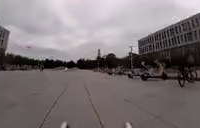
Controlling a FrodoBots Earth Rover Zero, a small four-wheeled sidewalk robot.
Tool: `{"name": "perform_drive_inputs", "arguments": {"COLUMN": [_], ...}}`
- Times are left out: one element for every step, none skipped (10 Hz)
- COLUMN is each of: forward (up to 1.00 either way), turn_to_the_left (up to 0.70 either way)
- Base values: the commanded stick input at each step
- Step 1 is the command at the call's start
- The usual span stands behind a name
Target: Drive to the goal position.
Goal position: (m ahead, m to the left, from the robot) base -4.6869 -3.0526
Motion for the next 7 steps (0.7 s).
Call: {"name": "perform_drive_inputs", "arguments": {"forward": [0.70,0.70,0.70,0.70,0.70,0.70,0.70], "turn_to_the_left": [0.00,0.00,0.00,0.00,0.00,0.00,0.00]}}
